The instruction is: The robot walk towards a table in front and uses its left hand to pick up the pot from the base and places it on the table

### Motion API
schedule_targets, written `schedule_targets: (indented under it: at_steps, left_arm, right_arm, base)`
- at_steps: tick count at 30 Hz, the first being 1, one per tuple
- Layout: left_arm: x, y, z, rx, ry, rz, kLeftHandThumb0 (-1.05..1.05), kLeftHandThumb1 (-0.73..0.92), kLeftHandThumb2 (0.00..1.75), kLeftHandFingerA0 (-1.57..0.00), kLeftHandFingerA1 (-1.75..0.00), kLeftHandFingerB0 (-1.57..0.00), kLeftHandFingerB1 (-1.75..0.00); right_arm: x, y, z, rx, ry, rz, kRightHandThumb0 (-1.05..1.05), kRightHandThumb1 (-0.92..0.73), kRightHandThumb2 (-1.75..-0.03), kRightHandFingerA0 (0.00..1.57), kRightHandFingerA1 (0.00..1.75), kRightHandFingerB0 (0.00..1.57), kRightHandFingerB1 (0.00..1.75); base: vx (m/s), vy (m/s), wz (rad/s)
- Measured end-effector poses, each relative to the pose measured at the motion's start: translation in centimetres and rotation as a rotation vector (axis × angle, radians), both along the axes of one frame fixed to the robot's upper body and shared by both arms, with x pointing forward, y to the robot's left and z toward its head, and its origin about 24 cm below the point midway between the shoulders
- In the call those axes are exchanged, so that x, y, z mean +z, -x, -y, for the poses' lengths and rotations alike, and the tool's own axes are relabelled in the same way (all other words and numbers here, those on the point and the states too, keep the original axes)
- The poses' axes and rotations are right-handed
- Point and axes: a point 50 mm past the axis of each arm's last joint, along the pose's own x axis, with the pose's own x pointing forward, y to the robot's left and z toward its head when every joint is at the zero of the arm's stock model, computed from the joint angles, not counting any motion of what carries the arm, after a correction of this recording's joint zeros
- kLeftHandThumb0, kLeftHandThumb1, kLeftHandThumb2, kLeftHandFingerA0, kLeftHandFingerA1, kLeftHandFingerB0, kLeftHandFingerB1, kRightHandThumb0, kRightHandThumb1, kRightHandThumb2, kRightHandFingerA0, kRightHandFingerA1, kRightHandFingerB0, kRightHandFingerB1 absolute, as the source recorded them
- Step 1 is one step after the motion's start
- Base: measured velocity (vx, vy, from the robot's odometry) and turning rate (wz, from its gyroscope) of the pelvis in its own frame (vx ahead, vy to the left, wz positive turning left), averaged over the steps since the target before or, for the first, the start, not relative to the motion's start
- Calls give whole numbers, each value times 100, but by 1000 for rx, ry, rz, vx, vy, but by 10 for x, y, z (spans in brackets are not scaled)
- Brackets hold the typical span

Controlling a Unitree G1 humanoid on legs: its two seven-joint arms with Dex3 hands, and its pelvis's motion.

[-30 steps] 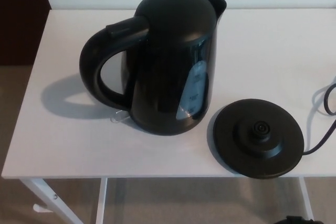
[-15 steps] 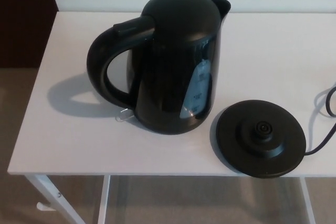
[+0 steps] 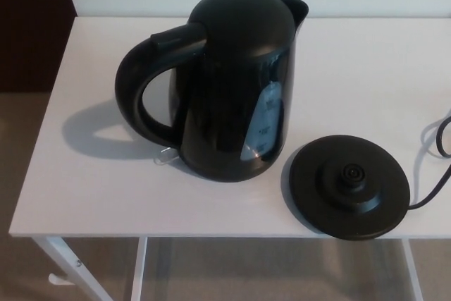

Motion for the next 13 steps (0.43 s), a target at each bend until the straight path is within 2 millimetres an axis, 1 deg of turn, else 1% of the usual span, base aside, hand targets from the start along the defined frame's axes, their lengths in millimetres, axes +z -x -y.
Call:
schedule_targets:
  at_steps: [1,2,3,5,7,8,9,10,11,12,13]
  left_arm:
    - [-1,-2,0,-16,-12,5,-77,57,61,0,-28,0,-19]
    - [-1,-5,0,-31,-26,14,-71,44,86,-1,-17,0,-14]
    - [-1,-7,-2,-45,-40,21,-75,45,85,0,-12,0,-9]
    - [1,-12,-6,-61,-63,38,-71,45,85,0,-15,0,-12]
    - [3,-16,-12,-74,-86,58,-72,46,85,0,-15,0,-12]
    - [4,-17,-14,-80,-96,66,-71,44,84,0,-16,0,-11]
    - [5,-18,-17,-88,-107,78,-69,44,82,0,-16,0,-10]
    - [7,-20,-20,-96,-117,91,-66,42,78,-4,-18,0,-9]
    - [9,-20,-22,-102,-122,101,-66,42,78,-4,-18,0,-9]
    - [10,-20,-24,-105,-123,109,-62,52,56,0,-26,0,-8]
    - [11,-21,-25,-107,-122,117,-62,40,77,0,-14,0,-11]
  right_arm:
    - [1,-1,0,-2,-1,6,-47,-53,-67,14,44,9,39]
    - [1,-3,0,-4,-1,13,-48,-53,-67,14,44,9,39]
    - [2,-5,0,-6,-2,21,-49,-53,-69,13,44,8,39]
    - [3,-8,1,-8,-3,32,-47,-52,-67,14,43,9,39]
    - [5,-12,1,-10,-3,44,-44,-51,-64,13,43,9,38]
    - [5,-13,1,-12,-4,50,-26,-49,-57,13,41,11,36]
    - [6,-15,1,-13,-5,57,-17,-48,-56,13,41,12,35]
    - [7,-16,1,-15,-6,63,-8,-48,-53,16,42,11,33]
    - [7,-16,1,-17,-6,68,-8,-48,-53,16,42,11,33]
    - [7,-17,1,-17,-5,71,-2,-33,-80,11,52,3,47]
    - [7,-17,1,-18,-4,75,1,-33,-80,11,52,3,47]
  base:
    - [0,0,0]
    - [0,0,0]
    - [0,0,0]
    - [0,0,0]
    - [0,0,0]
    - [0,0,0]
    - [0,0,0]
    - [0,0,0]
    - [0,0,0]
    - [0,0,0]
    - [0,0,0]
